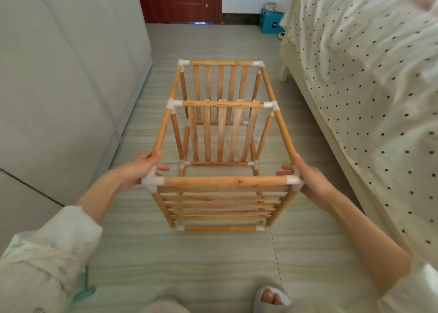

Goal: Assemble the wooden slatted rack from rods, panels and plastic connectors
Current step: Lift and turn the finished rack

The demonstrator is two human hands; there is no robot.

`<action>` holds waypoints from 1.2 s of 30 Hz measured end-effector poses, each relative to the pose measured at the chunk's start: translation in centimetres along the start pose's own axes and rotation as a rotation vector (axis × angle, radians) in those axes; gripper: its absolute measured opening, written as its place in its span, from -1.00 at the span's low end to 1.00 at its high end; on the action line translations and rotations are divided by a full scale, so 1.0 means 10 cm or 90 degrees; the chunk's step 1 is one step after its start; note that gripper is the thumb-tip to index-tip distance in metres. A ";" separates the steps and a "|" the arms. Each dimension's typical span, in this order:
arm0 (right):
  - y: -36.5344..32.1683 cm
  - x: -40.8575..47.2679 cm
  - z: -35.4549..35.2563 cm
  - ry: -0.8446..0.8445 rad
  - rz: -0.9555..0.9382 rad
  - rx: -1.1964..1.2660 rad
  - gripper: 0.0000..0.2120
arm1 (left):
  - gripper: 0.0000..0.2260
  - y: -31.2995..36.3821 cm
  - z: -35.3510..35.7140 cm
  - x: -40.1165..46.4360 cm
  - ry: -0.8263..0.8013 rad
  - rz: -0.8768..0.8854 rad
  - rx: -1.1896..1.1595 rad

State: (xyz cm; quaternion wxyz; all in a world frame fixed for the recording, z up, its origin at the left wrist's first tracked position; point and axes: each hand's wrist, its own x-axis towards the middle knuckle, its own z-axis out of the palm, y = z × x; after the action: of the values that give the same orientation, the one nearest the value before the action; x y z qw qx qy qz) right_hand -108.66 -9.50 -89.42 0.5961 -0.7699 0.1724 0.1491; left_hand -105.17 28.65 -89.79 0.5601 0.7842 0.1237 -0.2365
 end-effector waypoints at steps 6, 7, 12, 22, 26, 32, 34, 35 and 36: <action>0.34 -0.35 0.27 0.102 -0.093 0.024 -0.54 | -0.58 -0.58 0.41 -0.35 0.226 0.163 -0.181; 0.39 -0.37 0.32 0.115 -0.112 0.023 -0.59 | -0.68 -0.65 0.50 -0.40 0.251 0.185 -0.159; 0.57 -0.29 0.38 0.210 -0.210 -0.040 -0.80 | -0.88 -0.78 0.66 -0.45 0.368 0.268 0.042; -0.24 0.25 0.20 0.261 -0.260 0.001 -0.77 | -0.91 0.08 0.38 -0.03 0.432 0.336 0.063; -1.14 0.26 -0.06 0.251 -0.212 -0.003 -0.85 | -0.83 0.89 0.14 -0.11 0.436 0.287 0.049; -2.48 0.42 -0.45 0.187 -0.110 -0.065 -0.70 | -0.89 2.24 -0.31 -0.12 0.429 0.191 0.079; -2.84 0.58 -0.56 0.145 -0.074 -0.072 -0.59 | -0.84 2.64 -0.42 -0.05 0.421 0.124 0.095; -3.00 0.68 -0.61 0.124 -0.059 -0.073 -0.55 | -0.79 2.81 -0.47 0.01 0.422 0.087 0.108; -3.15 0.77 -0.65 0.104 -0.053 -0.069 -0.52 | -0.73 2.96 -0.51 0.07 0.424 0.063 0.121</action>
State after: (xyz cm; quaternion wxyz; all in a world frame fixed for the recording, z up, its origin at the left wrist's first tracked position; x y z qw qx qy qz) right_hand -87.61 -9.26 -63.93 0.5432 -0.8171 0.1801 0.0703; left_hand -89.78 23.20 -64.54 0.4246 0.8719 0.2389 0.0490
